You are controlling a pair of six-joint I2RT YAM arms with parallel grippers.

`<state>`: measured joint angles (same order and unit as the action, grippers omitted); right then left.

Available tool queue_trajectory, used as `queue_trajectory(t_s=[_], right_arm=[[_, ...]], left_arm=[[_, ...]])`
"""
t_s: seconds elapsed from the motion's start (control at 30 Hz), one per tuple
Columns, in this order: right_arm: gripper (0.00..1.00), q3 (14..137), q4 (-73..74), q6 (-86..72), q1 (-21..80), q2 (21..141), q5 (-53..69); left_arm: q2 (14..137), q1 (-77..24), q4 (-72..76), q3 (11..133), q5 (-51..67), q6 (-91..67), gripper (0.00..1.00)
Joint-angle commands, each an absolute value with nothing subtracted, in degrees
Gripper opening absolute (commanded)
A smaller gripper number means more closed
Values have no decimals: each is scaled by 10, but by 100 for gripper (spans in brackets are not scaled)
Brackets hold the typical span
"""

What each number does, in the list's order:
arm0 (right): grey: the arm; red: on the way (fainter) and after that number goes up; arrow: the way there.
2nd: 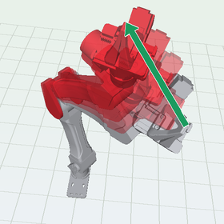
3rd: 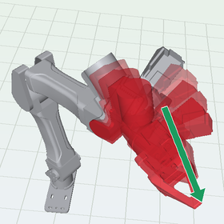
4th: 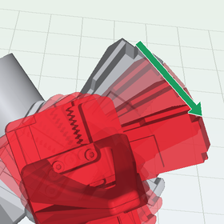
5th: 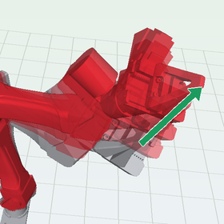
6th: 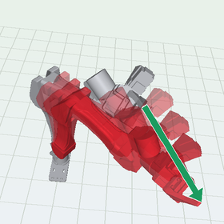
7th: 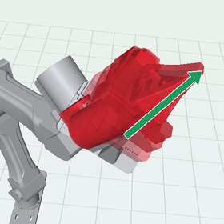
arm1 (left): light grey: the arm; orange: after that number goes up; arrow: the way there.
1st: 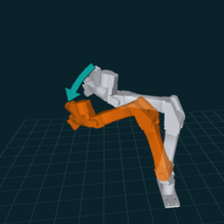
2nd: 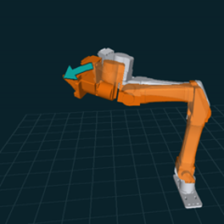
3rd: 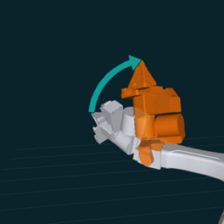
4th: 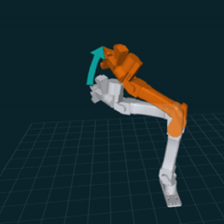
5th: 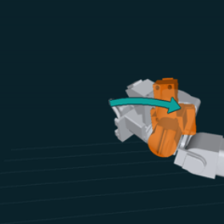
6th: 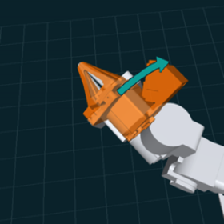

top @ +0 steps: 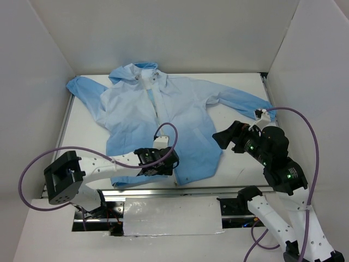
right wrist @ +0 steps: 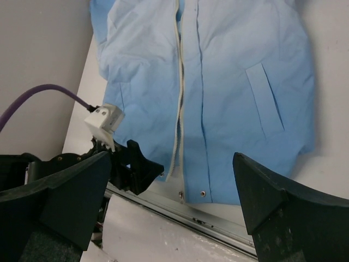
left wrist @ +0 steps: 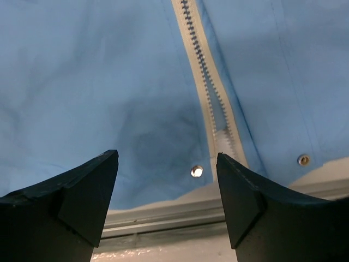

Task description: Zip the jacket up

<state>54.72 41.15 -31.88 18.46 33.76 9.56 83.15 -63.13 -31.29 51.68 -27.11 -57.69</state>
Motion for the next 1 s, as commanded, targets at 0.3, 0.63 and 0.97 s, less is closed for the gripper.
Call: queue_trajectory(t_s=[0.3, 0.63, 0.97], right_arm=[[100, 526, 388, -298, 190, 323, 107], [84, 436, 338, -315, 320, 459, 74], [71, 384, 174, -379, 485, 702, 45]], left_arm=[[867, -631, -273, 533, -260, -603, 81], [765, -631, -350, 540, -349, -651, 92], [595, -629, -408, 502, -431, -702, 99]])
